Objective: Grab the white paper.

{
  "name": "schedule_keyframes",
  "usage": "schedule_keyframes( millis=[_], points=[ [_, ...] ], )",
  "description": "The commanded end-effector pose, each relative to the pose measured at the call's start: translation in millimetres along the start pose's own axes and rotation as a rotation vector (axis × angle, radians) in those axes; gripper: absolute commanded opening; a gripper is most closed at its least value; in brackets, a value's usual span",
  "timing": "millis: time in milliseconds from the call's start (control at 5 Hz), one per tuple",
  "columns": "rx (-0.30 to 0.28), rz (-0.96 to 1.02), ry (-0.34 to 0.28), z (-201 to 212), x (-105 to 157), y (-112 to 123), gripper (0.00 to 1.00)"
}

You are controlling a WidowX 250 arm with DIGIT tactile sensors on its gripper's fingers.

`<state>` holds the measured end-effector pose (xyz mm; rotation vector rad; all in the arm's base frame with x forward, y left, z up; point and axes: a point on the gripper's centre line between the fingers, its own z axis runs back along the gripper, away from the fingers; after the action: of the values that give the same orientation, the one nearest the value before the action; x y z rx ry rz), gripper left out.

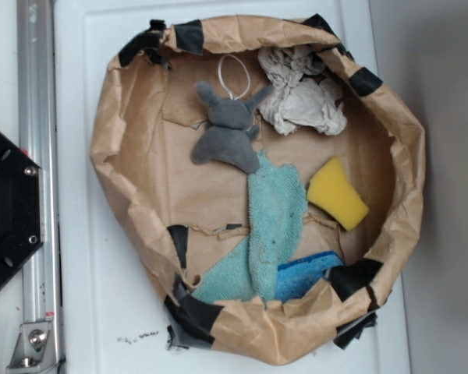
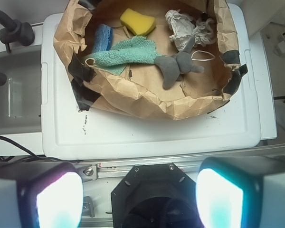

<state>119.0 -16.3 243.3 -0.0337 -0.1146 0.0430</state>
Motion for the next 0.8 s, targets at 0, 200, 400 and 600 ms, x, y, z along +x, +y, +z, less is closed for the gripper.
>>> schedule_keyframes(
  millis=[0,200,400,600],
  points=[
    [0.0,0.0,0.0,0,0,0,1.0],
    [0.013,0.016,-0.193,-31,47,10,1.0],
    [0.043,0.036,-0.282,-57,96,17,1.0],
    [0.102,0.052,-0.247,-112,140,43,1.0]
  ],
)
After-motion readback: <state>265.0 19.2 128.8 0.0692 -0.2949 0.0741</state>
